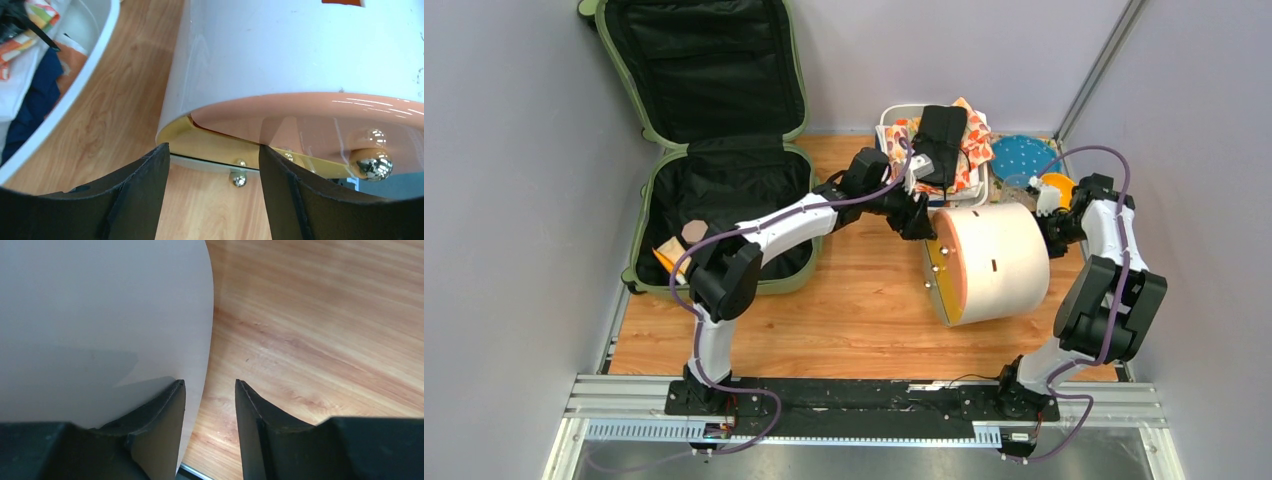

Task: Open, take out, and arrange the luggage

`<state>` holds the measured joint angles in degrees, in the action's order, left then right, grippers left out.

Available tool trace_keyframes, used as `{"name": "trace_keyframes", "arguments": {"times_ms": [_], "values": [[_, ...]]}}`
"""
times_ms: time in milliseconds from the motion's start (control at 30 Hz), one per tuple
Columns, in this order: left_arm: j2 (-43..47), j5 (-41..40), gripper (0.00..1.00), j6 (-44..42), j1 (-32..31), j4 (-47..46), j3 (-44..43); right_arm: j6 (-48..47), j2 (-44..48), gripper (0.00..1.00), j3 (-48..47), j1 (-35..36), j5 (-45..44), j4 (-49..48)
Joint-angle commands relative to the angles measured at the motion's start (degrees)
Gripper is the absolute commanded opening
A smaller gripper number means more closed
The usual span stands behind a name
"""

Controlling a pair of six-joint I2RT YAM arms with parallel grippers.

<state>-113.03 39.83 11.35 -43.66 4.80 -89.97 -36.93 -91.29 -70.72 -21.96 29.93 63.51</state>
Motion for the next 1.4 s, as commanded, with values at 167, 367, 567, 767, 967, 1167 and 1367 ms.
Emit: {"name": "trace_keyframes", "arguments": {"times_ms": [167,367,567,767,967,1167,1367], "values": [[-5.7,-1.25,0.73,5.69,2.43,-10.95,-9.25,10.73,0.14,0.51,-3.55,1.22,2.59,-1.19],[-0.98,2.08,0.75,-1.56,5.33,-7.09,-5.5,6.88,1.02,0.63,-11.18,-6.07,2.58,5.57],[11.5,11.66,0.8,-15.87,9.03,-8.85,15.49,-1.3,2.16,0.74,-25.31,-10.48,5.13,14.8],[13.81,11.4,0.8,-29.0,8.15,-9.45,25.89,1.59,6.29,0.77,-32.19,-7.06,10.5,16.91],[8.63,12.11,0.78,-30.87,6.22,-18.06,27.05,5.28,12.35,0.76,-30.36,4.01,8.3,16.56],[2.12,12.55,0.76,-25.42,3.5,-25.97,24.41,2.65,16.84,0.74,-23.77,11.23,7.25,17.97],[-1.92,12.73,0.69,-21.9,1.04,-30.11,22.74,1.6,17.99,0.72,-19.28,13.87,4.35,17.97]]}}
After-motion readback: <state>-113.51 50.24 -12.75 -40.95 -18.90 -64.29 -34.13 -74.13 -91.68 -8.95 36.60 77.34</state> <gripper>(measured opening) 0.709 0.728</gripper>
